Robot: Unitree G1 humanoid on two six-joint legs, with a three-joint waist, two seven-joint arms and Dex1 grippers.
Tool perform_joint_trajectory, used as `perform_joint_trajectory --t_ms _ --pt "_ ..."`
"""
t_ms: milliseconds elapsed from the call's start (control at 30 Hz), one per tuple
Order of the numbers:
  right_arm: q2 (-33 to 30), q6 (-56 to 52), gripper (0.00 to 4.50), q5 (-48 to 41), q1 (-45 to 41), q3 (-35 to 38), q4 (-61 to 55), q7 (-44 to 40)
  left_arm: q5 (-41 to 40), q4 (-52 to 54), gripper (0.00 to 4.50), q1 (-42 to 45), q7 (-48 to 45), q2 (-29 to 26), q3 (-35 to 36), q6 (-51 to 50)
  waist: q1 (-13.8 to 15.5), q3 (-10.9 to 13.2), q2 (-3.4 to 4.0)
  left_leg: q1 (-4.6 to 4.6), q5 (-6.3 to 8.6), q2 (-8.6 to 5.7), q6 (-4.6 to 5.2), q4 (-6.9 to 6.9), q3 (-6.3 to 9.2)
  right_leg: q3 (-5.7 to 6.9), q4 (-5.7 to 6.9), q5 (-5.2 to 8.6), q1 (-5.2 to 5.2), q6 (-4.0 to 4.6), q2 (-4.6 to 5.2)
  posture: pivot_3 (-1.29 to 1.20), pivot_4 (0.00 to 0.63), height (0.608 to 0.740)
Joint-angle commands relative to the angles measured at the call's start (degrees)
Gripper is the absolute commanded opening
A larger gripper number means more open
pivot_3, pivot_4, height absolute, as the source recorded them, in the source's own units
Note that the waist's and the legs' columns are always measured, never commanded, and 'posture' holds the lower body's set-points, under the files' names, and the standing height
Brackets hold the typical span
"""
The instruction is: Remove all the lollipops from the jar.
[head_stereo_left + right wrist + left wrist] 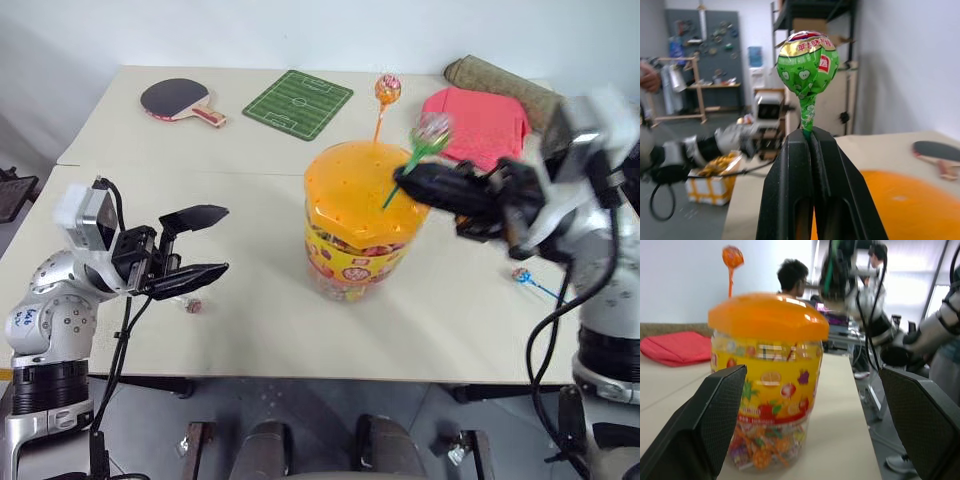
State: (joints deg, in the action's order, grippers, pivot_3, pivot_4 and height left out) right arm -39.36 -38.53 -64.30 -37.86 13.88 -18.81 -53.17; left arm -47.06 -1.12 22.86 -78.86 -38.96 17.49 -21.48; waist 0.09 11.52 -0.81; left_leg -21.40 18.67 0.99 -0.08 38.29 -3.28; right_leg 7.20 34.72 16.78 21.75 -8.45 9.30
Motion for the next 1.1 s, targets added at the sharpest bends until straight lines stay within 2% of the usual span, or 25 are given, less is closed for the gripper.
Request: perform_joint_trajectory --t_ms 33,133,200,300,400,500,667,733,833,933,1033,1100 --pt "-6.36 -5.33 0.01 -4.87 -0.03 8.31 3.2 5.17 1.82 0.45 4.5 2.2 -2.0 0.62 -1.33 3.95 0.24 0.0 0.0 -0.02 0.0 -0.01 0.0 0.0 -0.01 -0.01 -0.03 0.0 0.01 0.0 0.01 0.0 0.15 0.74" --pt "-20.11 -8.67 0.01 5.64 6.89 10.81 12.49 2.83 3.89 1.42 4.5 2.05 -4.04 0.13 -3.7 5.66 1.37 -0.01 -0.01 -0.11 0.05 -0.05 0.09 0.07 -0.03 -0.01 -0.11 -0.01 0.02 -0.01 0.03 0.0 0.15 0.74" --pt "-24.98 -7.08 0.01 11.41 10.85 10.14 16.21 1.57 4.58 2.05 4.5 1.61 -4.17 -0.11 -4.29 6.02 1.34 -0.01 -0.02 -0.1 0.12 -0.05 0.17 0.05 -0.09 -0.01 -0.18 -0.01 0.01 -0.03 0.04 0.0 0.15 0.74" --pt "-31.53 -2.53 0.01 26.08 18.79 4.91 25.36 3.96 9.33 2.19 4.5 0.67 -5.98 -2.55 -6.93 8.68 1.18 -0.01 -0.01 -0.1 0.13 -0.04 0.18 -0.05 -0.34 -0.07 -0.28 -0.02 0.11 -0.04 0.04 0.0 0.15 0.74" --pt "-32.15 1.16 0.01 34.78 20.84 -0.12 30.83 5.94 9.74 2.67 4.5 0.26 -5.01 -2.86 -7.1 8.66 0.81 -0.01 0.02 -0.13 0.13 -0.03 0.18 -0.11 -0.57 -0.19 -0.26 -0.03 0.29 -0.05 0.05 0.0 0.15 0.74" --pt "-30.97 4.81 0.01 40.17 21.93 -4.43 35.57 3.82 9.15 3.49 4.5 -0.44 -4.5 -3.14 -6.62 8.27 0.09 -0.02 0.12 -0.27 0.13 -0.01 0.17 -0.05 -0.78 -0.36 -0.07 -0.03 0.6 -0.05 0.07 0.0 0.15 0.74" --pt "-29.9 8.07 0.01 45.82 21.89 -8.71 42.01 -0.04 7.77 6.2 4.5 -1.76 -2.99 -3.39 -5.29 7.12 -0.21 -0.01 0.15 -0.31 0.12 0.01 0.16 0.03 -0.79 -0.37 0.03 -0.03 0.67 -0.05 0.07 0.0 0.15 0.74" --pt "-29.17 11.09 0.01 46.71 22.2 -8.22 43.34 -0.87 7.08 7.15 4.5 -2.07 -2.62 -3.47 -4.65 6.81 -0.18 0.0 0.16 -0.31 0.12 0.01 0.17 0.05 -0.79 -0.38 0.04 -0.03 0.67 -0.05 0.07 0.0 0.15 0.74" --pt "-28.98 10.02 0.67 44.88 23.26 -5.7 42.57 -3.82 4.54 8.37 4.5 -2.35 -0.94 -3.1 -2.59 5.03 -0.14 -0.01 0.16 -0.32 0.12 0.01 0.17 0.12 -0.78 -0.38 0.04 -0.03 0.65 -0.05 0.07 0.0 0.15 0.74" --pt "-27.95 13.55 1.69 44.71 23.97 -2.25 42.78 -3.75 2.4 9.14 4.5 -2.72 -0.17 -2.12 -0.82 4.92 0.0 -0.01 0.17 -0.36 0.13 0.02 0.17 0.2 -0.73 -0.37 0.06 -0.03 0.64 -0.05 0.07 0.0 0.15 0.74" --pt "-27.43 24.65 2.77 40.95 27.81 6.23 42.78 -12.08 0.67 9.76 4.5 -3.99 2.58 -1.5 0.98 3.44 0.29 -0.01 0.26 -0.49 0.13 0.01 0.18 0.35 -0.67 -0.34 0.06 -0.03 0.65 -0.06 0.08 0.0 0.15 0.74" --pt "-26.82 27.15 3.44 37.74 27.79 9.57 41.31 -16.75 -1.63 9.49 4.5 -4.19 5.05 -1.21 2.27 0.88 0.27 -0.01 0.27 -0.54 0.14 0.01 0.19 0.42 -0.63 -0.32 0.07 -0.04 0.66 -0.07 0.07 0.0 0.15 0.74"
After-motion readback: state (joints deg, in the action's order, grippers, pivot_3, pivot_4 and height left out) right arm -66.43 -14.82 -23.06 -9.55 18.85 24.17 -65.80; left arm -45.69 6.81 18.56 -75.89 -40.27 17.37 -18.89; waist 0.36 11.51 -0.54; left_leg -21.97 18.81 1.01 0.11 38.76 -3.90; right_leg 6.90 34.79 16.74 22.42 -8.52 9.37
